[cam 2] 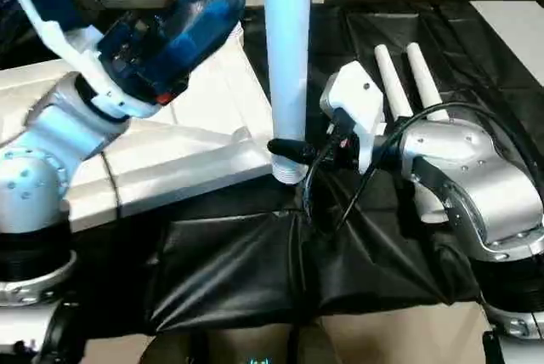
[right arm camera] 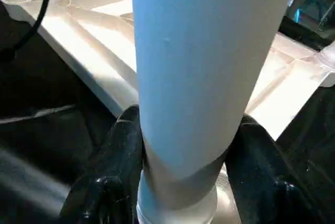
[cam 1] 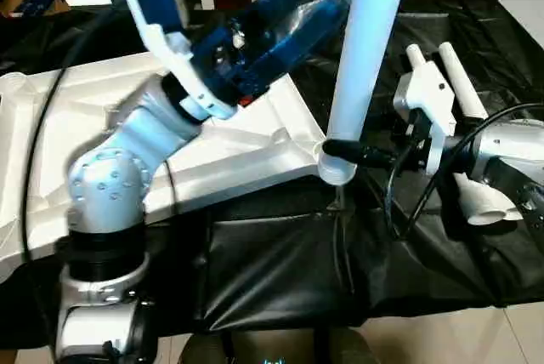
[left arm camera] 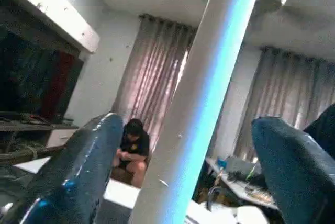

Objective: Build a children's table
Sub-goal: Insert table leg to table base

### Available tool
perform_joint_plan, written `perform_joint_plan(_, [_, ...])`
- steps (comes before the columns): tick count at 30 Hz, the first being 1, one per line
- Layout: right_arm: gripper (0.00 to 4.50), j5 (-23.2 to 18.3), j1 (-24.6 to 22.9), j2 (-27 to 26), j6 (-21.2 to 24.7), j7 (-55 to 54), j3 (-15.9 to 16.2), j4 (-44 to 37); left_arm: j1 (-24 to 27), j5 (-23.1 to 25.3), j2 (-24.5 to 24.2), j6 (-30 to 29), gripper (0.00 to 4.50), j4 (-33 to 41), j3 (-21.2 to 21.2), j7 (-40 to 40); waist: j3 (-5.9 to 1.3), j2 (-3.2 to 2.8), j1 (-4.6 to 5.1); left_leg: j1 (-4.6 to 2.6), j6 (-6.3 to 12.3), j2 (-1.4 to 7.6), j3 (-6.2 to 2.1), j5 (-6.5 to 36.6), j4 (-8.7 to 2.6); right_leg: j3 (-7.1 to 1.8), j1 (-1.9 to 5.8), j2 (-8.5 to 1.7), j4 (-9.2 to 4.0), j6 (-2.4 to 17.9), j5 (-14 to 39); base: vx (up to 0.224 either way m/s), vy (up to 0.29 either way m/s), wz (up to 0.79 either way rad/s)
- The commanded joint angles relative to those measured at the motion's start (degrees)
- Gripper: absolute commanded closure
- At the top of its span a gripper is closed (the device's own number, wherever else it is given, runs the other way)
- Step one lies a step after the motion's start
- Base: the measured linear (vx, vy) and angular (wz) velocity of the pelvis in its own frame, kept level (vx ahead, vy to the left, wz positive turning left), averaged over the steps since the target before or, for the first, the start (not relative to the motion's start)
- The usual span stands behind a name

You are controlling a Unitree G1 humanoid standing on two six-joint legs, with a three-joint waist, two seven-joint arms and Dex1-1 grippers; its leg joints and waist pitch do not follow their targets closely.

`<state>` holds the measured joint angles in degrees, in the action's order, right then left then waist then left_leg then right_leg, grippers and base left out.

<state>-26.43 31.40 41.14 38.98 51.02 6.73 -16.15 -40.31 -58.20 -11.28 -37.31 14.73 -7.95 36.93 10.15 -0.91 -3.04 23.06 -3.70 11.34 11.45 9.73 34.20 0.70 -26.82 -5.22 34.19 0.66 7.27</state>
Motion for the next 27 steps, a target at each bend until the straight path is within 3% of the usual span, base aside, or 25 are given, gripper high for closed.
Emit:
perform_joint_plan(1, [2.63,0.3,0.0,1.5,2.3,0.8,1.6,-2.7,0.5,2.1,-0.2,0.2,0.11,1.7,0.9,-1.0,-5.71,0.64,-0.06,-1.45,4.60,0.58,-0.16,7.9,-3.37,-0.76,4.40,-0.50,-3.27,11.5,14.3,0.000,0.000,0.00])
perform_joint_plan(5, [2.63,2.8,0.4,3.3,4.4,0.5,3.8,-3.2,-0.6,5.6,0.1,1.2,0.11,1.1,1.2,-3.1,-5.99,0.65,-0.13,-1.22,4.80,0.50,-0.22,6.4,-3.08,-0.86,4.55,-0.61,-2.89,11.6,12.0,0.000,0.000,0.00])
perform_joint_plan(11, [2.63,4.5,1.6,2.5,4.5,-1.3,4.0,-1.9,-1.2,7.6,0.0,2.9,0.11,-0.4,1.9,-4.6,-6.36,0.74,-0.33,-1.15,5.52,0.34,-0.15,4.9,-2.73,-0.90,4.69,-0.60,-2.46,12.6,8.6,0.000,0.000,0.00])
perform_joint_plan(18, [2.63,6.8,2.7,3.4,4.3,-2.1,5.4,-1.4,-0.9,7.6,0.9,2.6,0.73,-0.6,1.5,-6.0,-6.35,0.73,-0.42,-1.17,5.49,0.35,-0.13,5.7,-2.61,-0.89,4.71,-0.57,-2.36,13.3,8.7,0.000,0.000,0.00])
perform_joint_plan(21, [2.63,10.0,3.1,4.3,3.8,-2.4,7.0,-0.9,-0.6,7.5,1.8,2.9,0.96,-0.6,1.4,-6.4,-6.32,0.69,-0.44,-1.16,4.94,0.39,-0.20,6.2,-2.59,-0.88,4.70,-0.57,-2.37,13.2,9.4,0.000,0.000,0.00])
perform_joint_plan(27, [2.63,12.3,3.6,4.8,3.0,-3.2,8.4,-0.2,-0.2,5.5,2.4,2.5,1.46,0.2,1.5,-6.3,-6.20,0.77,-0.44,-1.13,4.49,0.28,-0.21,7.6,-2.48,-0.92,4.60,-0.64,-2.54,12.4,12.2,0.000,0.000,0.00])
